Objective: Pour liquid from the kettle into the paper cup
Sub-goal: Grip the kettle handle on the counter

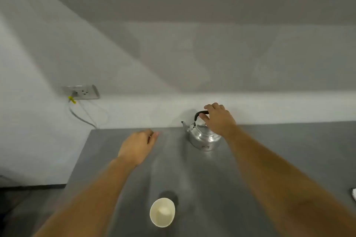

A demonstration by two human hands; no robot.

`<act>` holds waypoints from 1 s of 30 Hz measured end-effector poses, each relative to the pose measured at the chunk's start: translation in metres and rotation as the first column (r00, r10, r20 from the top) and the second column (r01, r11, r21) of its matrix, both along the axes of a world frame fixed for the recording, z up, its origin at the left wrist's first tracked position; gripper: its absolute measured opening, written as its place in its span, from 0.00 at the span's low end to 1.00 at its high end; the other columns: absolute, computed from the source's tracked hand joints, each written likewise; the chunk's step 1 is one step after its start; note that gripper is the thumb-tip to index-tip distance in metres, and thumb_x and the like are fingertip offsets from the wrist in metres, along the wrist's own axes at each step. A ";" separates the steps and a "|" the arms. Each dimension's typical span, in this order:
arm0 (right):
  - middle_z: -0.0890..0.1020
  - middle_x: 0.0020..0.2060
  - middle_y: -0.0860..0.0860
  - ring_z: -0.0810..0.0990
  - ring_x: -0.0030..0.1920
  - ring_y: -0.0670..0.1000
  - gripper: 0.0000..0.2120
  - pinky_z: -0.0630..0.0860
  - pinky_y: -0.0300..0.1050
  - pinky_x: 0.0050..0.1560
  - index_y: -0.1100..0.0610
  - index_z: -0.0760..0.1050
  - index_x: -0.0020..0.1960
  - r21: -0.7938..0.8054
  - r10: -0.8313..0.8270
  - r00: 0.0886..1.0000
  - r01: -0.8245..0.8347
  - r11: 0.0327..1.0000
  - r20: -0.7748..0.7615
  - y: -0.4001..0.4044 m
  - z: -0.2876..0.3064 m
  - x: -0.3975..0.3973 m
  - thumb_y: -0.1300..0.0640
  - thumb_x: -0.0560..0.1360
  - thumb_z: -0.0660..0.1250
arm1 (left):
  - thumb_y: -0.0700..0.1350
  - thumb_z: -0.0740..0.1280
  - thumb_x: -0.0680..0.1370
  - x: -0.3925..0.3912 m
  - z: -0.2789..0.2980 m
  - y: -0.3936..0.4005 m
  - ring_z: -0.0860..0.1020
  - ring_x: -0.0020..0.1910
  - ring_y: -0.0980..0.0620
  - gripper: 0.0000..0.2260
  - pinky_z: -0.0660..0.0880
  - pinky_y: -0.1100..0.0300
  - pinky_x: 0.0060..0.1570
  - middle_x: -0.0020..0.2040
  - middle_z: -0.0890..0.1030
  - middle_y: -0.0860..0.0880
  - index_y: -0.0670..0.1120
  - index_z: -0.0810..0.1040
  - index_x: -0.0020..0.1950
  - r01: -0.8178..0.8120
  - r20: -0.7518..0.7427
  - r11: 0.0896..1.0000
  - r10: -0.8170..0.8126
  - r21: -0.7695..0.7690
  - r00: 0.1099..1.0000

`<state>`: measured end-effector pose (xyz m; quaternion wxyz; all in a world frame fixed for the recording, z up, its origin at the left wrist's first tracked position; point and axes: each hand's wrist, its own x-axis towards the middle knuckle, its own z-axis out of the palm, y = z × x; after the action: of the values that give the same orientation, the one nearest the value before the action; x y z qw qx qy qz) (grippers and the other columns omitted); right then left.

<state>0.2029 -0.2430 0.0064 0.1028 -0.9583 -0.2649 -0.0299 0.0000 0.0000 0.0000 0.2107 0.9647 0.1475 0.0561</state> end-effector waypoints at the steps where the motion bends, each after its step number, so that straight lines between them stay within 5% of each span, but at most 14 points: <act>1: 0.75 0.63 0.58 0.72 0.62 0.59 0.23 0.73 0.56 0.61 0.57 0.70 0.69 -0.021 -0.001 1.000 0.001 1.000 -0.005 0.001 -0.004 0.006 0.42 0.82 0.58 | 0.60 0.55 0.84 0.002 -0.004 0.002 0.81 0.43 0.40 0.19 0.75 0.51 0.40 0.35 0.78 0.48 0.52 0.69 0.37 0.002 -0.004 1.000 -0.002 -0.013 1.000; 7: 0.80 0.55 0.57 0.76 0.56 0.59 0.24 0.76 0.58 0.56 0.57 0.74 0.61 -0.020 -0.066 0.986 0.063 0.998 -0.154 0.001 -0.021 0.035 0.39 0.81 0.56 | 0.60 0.54 0.84 0.010 -0.027 0.009 0.81 0.44 0.39 0.22 0.76 0.50 0.41 0.40 0.83 0.44 0.46 0.75 0.41 -0.015 -0.003 1.000 0.015 0.007 1.000; 14: 0.83 0.31 0.50 0.80 0.35 0.51 0.35 0.74 0.46 0.34 0.54 0.77 0.37 0.130 -0.114 0.939 0.164 0.978 -0.323 0.003 -0.027 0.050 0.22 0.70 0.54 | 0.60 0.54 0.85 0.015 -0.041 0.006 0.81 0.48 0.37 0.22 0.76 0.49 0.43 0.43 0.84 0.41 0.47 0.75 0.41 -0.037 -0.041 0.999 0.037 -0.004 0.998; 20: 0.71 0.13 0.44 0.74 0.24 0.48 0.32 0.64 0.43 0.26 0.53 0.69 0.25 0.213 -0.126 0.922 0.215 0.953 -0.367 0.006 -0.024 0.047 0.25 0.67 0.65 | 0.59 0.54 0.85 0.010 -0.043 -0.001 0.81 0.48 0.35 0.20 0.77 0.47 0.45 0.44 0.84 0.39 0.51 0.69 0.38 -0.017 -0.077 1.000 0.017 -0.007 0.997; 30: 0.75 0.21 0.51 0.75 0.25 0.51 0.34 0.69 0.43 0.26 0.60 0.77 0.31 0.219 -0.081 0.951 0.151 0.964 -0.298 -0.003 0.012 -0.012 0.26 0.64 0.66 | 0.62 0.54 0.84 -0.042 -0.038 -0.023 0.78 0.35 0.44 0.25 0.77 0.48 0.40 0.32 0.78 0.45 0.45 0.74 0.40 0.016 -0.130 0.990 -0.034 -0.141 0.991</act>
<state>0.1913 -0.2459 0.0186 0.2530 -0.9470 -0.1846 0.0715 -0.0422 -0.0225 -0.0383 0.2680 0.9511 0.1525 -0.0209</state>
